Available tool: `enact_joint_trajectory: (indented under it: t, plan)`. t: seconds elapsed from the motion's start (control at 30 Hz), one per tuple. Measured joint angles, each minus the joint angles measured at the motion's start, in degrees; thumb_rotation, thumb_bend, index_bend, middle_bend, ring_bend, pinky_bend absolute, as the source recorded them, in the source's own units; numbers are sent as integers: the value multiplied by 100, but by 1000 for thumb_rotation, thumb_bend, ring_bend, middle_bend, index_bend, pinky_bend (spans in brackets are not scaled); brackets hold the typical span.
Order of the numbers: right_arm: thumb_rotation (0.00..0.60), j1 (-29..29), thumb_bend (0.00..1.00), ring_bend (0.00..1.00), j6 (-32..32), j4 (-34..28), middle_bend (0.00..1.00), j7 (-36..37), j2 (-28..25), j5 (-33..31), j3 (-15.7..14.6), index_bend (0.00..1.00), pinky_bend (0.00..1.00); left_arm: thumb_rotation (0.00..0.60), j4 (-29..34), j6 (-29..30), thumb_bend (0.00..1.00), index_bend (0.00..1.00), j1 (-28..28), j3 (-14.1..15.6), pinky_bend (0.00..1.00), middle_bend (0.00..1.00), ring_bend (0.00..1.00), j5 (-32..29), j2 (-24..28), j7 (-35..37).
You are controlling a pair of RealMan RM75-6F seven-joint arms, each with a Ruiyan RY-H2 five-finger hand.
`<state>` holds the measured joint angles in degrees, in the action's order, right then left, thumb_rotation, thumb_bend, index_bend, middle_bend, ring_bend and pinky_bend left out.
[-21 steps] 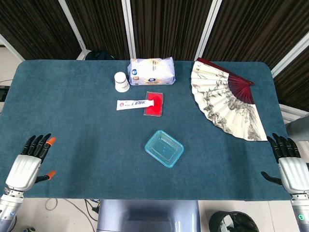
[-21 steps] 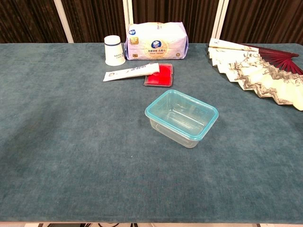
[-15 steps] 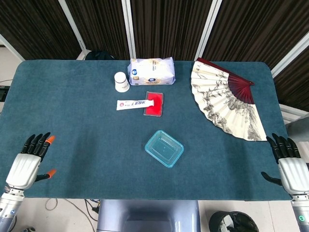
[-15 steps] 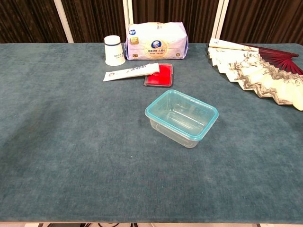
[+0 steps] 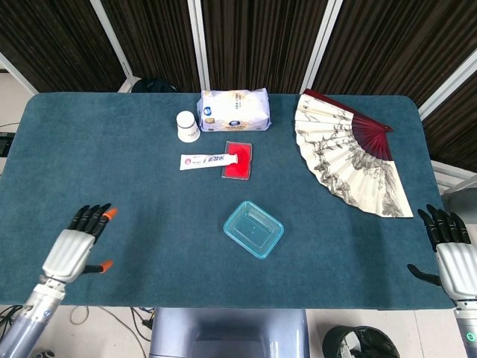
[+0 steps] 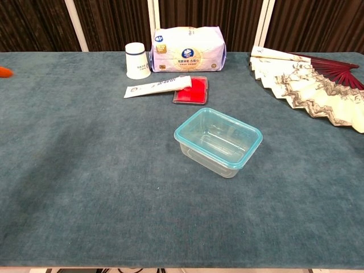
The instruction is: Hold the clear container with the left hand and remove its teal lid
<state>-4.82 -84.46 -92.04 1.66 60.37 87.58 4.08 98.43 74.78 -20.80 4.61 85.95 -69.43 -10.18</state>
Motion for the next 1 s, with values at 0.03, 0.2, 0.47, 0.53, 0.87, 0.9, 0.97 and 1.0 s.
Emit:
enact_joint_trajectory:
  t: [0.03, 0.2, 0.47, 0.53, 0.87, 0.9, 0.97, 1.0]
  plan:
    - [600, -3, 168, 0, 2, 3, 0, -15, 6, 0, 1, 0, 0, 600, 55, -210, 0, 0, -135, -81, 0, 0, 0, -69, -31, -67]
    - [600, -27, 168, 0, 19, 58, 0, -44, 44, -41, 25, 0, 0, 600, 188, -1091, 0, 0, -758, -496, 0, 0, 0, -493, -319, -392]
    - [600, -63, 168, 0, 99, 72, 0, -12, 73, -71, 17, 0, 0, 600, -72, -2449, 0, 0, -1931, -1235, 0, 0, 0, -1576, -1200, -996]
    - [600, -65, 168, 0, 100, 61, 0, -15, 78, -52, 2, 0, 0, 600, -207, -2649, 0, 0, -2146, -1363, 0, 0, 0, -1818, -1401, -1108]
    - [600, -70, 168, 0, 141, 13, 0, -27, 91, -92, -14, 0, 0, 600, -828, -3267, 0, 0, -3145, -1794, 0, 0, 0, -2996, -2169, -1796]
    - [600, -71, 168, 0, 151, 6, 0, -22, 90, -96, -18, 0, 0, 600, -860, -3307, 0, 0, -3243, -1818, 0, 0, 0, -3111, -2216, -1863]
    - [600, -72, 168, 0, 173, -15, 0, -2, 82, -112, -25, 0, 0, 600, -927, -3384, 0, 0, -3474, -1870, 0, 0, 0, -3364, -2331, -2012]
    - [600, -73, 168, 0, 179, -25, 0, 8, 77, -118, -26, 0, 0, 600, -953, -3414, 0, 0, -3565, -1889, 0, 0, 0, -3463, -2377, -2070]
